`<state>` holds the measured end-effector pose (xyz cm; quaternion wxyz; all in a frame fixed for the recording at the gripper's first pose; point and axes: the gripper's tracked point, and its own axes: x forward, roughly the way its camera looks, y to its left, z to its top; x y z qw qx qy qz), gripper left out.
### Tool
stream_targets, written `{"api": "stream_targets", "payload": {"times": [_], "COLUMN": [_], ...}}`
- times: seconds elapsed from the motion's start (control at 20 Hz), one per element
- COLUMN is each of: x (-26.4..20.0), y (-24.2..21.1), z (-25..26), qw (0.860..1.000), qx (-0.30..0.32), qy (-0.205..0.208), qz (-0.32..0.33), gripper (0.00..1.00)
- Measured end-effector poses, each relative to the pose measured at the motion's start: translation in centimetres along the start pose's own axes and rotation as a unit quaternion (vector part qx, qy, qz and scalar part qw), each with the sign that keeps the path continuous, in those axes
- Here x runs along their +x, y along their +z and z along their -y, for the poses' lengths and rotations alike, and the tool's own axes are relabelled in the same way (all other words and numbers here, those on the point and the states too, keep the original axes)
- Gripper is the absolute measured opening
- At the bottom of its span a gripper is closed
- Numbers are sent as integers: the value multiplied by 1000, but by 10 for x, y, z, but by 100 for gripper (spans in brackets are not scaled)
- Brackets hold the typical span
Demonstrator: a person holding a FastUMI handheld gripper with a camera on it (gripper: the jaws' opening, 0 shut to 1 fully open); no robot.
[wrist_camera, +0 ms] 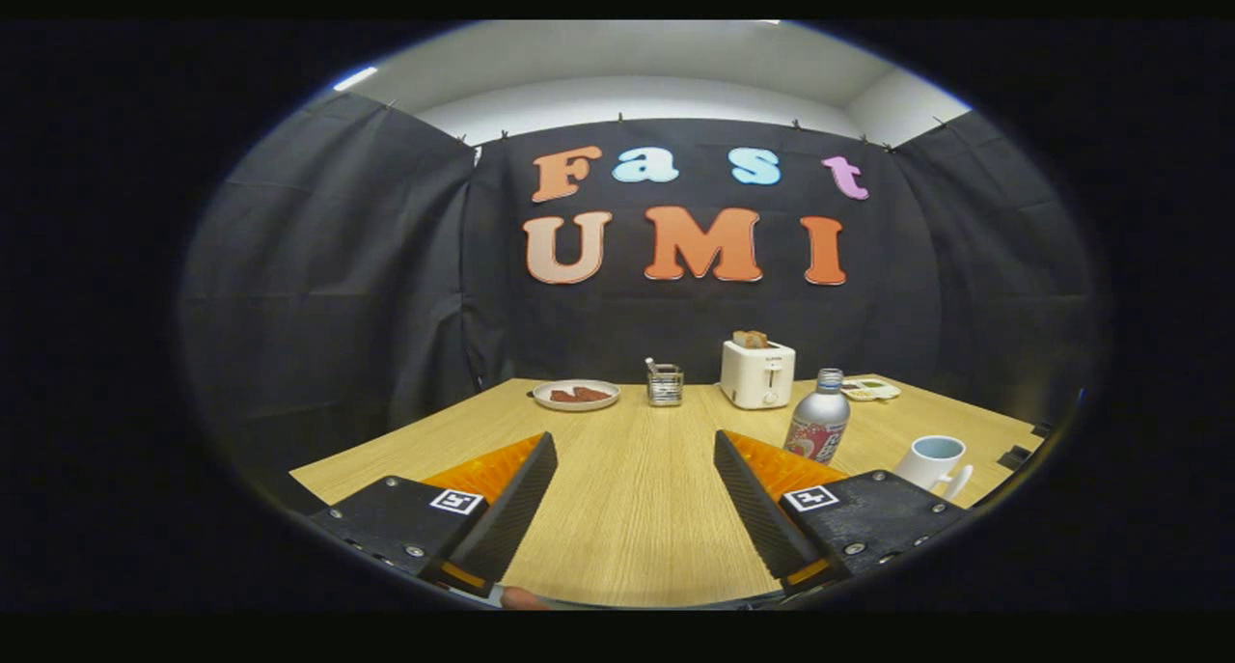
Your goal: Take the bottle from table, then pour the juice into the cup, finally place the bottle on the coaster
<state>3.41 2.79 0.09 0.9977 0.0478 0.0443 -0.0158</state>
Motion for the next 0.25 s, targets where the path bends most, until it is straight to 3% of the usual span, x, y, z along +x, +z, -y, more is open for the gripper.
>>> {"api": "stream_targets", "payload": {"times": [0.25], "x": [-7], "y": [-8], "z": [32], "qw": [998], "qx": [-35], "qy": [-45], "qz": [-5], "gripper": [97]}}
